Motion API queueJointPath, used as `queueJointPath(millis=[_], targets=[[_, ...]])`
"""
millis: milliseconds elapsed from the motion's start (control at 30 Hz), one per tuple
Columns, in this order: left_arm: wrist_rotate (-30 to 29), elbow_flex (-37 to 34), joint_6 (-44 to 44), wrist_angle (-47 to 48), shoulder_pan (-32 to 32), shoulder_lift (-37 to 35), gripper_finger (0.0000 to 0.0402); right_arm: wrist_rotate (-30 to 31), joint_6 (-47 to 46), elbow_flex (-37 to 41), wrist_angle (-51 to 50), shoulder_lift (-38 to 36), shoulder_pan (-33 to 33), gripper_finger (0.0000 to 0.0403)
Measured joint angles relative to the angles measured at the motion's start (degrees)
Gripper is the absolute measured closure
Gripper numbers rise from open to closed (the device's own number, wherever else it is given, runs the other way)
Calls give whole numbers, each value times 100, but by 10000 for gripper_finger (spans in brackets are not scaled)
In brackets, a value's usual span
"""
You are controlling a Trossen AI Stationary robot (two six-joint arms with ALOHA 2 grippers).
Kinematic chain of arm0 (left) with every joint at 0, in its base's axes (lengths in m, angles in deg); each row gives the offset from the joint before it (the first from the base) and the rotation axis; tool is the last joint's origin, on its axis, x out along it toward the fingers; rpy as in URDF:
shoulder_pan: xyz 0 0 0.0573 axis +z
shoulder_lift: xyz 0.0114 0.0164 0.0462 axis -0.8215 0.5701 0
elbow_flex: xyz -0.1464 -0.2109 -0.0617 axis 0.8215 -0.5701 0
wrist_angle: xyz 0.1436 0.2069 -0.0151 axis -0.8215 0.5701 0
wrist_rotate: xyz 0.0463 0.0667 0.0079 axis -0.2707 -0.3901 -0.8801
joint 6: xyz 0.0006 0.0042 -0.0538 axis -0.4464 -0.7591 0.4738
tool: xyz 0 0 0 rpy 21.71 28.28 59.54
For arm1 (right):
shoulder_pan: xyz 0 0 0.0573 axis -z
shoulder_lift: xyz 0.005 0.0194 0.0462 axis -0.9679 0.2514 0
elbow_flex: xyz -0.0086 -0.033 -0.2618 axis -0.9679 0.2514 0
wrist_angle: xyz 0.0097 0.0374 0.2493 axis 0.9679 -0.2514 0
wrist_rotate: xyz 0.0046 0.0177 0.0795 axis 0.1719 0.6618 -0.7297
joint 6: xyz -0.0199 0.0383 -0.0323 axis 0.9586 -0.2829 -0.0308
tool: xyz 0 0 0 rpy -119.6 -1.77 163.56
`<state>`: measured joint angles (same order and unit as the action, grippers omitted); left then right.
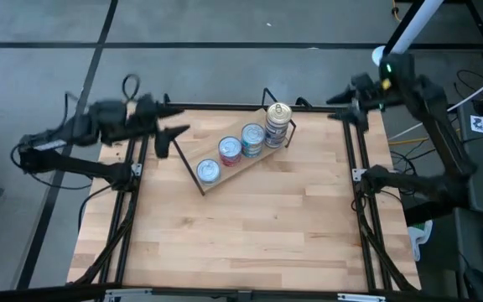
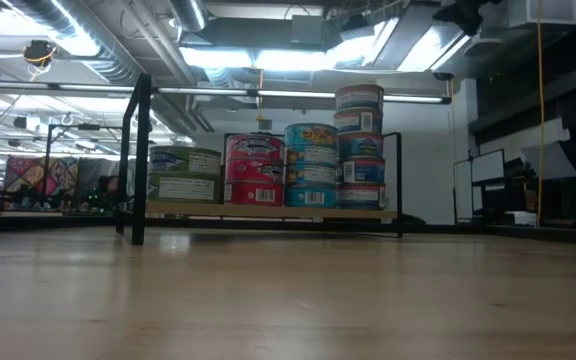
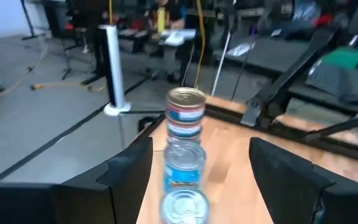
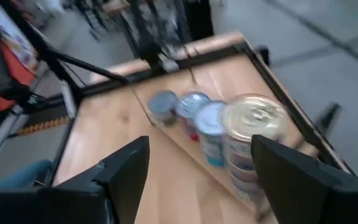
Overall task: Stack canned seafood by type on shelf
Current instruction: Return to Home Position
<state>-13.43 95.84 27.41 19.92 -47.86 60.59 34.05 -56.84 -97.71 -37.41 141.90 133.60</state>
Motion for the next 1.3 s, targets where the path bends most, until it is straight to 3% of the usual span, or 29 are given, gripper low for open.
queueJointPath(millis=[100, 233, 333, 467, 600, 900, 1033, 1300], targets=[[-124, -1493, 62, -1137, -334, -789, 139, 332, -928, 1497, 1745, -1084, -469, 123], [-131, -3186, -12, -2763, -621, -1450, 139, 1736, -2662, 3422, 4102, -2345, -1225, 123], [-326, -4097, -193, -3711, -714, -1726, 139, 2526, -3085, 4566, 5192, -3036, -1778, 123], [-811, -4913, -471, -4507, -751, -1861, 139, 3354, -3123, 5641, 5895, -3606, -2425, 123], [-1216, -5348, -441, -4760, -750, -2009, 139, 3930, -3015, 6306, 6198, -3676, -2976, 123], [-1269, -5826, -487, -4486, -787, -2973, 139, 5149, -2846, 7149, 6306, -4449, -3838, 123], [-1271, -5828, -483, -3871, -787, -3531, 139, 5241, -2858, 7314, 6241, -4901, -4051, 123], [-1271, -5830, -468, -2910, -784, -4592, 139, 5396, -2870, 7334, 5056, -5853, -4169, 123]])
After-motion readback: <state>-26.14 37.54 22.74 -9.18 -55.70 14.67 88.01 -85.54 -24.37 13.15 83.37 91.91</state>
